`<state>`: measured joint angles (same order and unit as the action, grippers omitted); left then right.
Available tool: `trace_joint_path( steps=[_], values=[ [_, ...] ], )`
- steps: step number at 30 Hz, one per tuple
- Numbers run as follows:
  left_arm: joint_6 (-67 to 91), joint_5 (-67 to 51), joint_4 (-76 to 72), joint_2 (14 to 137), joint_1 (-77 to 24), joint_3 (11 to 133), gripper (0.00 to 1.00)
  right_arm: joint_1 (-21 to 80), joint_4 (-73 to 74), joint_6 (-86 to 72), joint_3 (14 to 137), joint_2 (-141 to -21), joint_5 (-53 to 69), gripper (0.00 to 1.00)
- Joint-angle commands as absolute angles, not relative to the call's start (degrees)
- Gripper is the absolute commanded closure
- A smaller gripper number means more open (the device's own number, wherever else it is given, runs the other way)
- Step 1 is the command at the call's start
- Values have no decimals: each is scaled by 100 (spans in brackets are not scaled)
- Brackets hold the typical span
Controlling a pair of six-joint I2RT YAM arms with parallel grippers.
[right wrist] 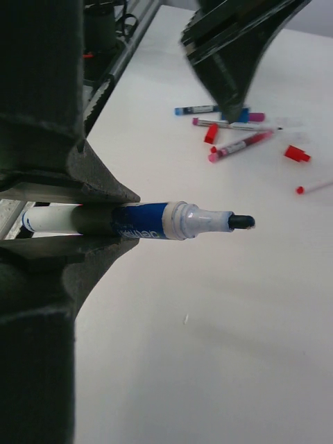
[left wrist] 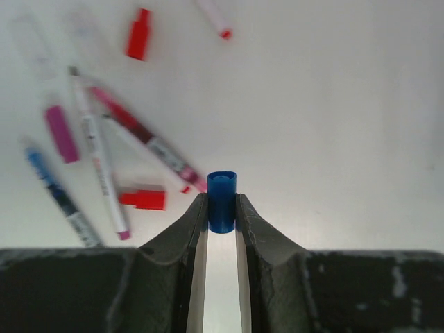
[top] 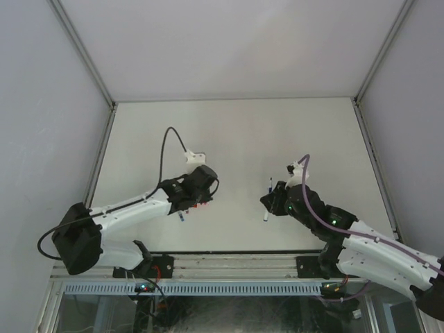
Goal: Insert the pens into the pen caps
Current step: Move the pen cap to the center of the board.
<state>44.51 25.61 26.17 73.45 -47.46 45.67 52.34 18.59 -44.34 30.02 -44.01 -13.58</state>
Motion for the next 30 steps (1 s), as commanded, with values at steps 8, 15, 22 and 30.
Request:
trace_joint_path(
  steps=[8, 15, 22, 30],
  values=[
    [4086, 1854, 2425, 8824, -5966, 5631, 77, 4283, 2978, -4353, 3017, -3002, -1639, 100],
    [4017, 1576, 2512, 9209, -5961, 5756, 73, 4062, 2972, -4262, 2923, -2893, -1331, 100],
    [3999, 1439, 2554, 9503, -5968, 5796, 71, 4061, 2914, -4247, 2914, -2925, -1224, 100],
    [3984, 1552, 2690, 9618, -5967, 5887, 64, 4069, 2988, -4219, 2909, -2918, -1219, 100]
  ],
)
